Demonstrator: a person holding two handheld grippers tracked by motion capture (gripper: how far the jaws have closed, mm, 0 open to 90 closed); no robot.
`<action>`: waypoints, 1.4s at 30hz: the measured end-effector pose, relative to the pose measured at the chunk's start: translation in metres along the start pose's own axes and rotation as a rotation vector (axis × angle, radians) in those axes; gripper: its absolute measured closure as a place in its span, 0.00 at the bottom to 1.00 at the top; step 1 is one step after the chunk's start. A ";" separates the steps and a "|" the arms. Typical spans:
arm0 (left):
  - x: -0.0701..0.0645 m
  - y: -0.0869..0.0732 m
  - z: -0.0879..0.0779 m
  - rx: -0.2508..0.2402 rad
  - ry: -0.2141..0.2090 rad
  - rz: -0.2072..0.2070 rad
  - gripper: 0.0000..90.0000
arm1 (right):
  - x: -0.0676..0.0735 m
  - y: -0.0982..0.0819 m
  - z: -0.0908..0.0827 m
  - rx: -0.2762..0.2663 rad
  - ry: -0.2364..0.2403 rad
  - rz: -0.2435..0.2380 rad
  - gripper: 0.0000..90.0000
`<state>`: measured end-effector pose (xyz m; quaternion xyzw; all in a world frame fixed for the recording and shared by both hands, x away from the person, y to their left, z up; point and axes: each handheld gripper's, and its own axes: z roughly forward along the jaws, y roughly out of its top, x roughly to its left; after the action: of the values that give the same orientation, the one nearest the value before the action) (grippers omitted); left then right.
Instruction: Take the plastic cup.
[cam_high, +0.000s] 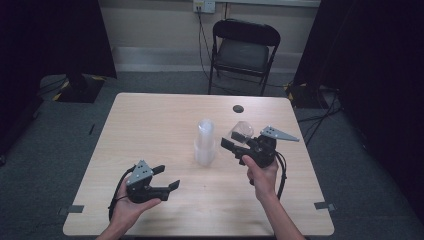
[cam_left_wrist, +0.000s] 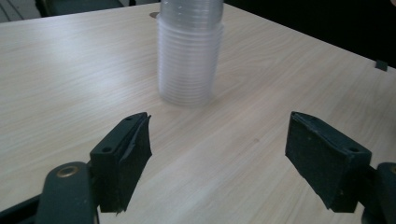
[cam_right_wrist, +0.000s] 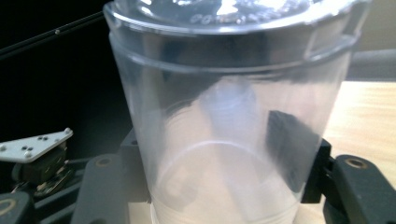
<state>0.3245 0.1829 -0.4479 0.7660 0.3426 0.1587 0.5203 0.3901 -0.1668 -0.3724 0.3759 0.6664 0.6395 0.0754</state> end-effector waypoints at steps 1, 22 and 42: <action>-0.001 0.002 0.002 -0.012 -0.011 -0.002 0.25 | 0.001 -0.002 -0.001 0.005 0.006 0.013 0.43; -0.054 0.033 0.057 -0.138 -0.120 0.140 0.50 | 0.019 -0.036 -0.008 0.084 0.134 0.169 0.43; -0.060 0.022 0.052 -0.244 -0.095 0.182 0.68 | 0.026 -0.055 0.007 0.191 0.164 0.336 0.43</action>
<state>0.3208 0.1009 -0.4429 0.7318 0.2250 0.2093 0.6083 0.3537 -0.1408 -0.4133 0.4339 0.6560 0.6052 -0.1227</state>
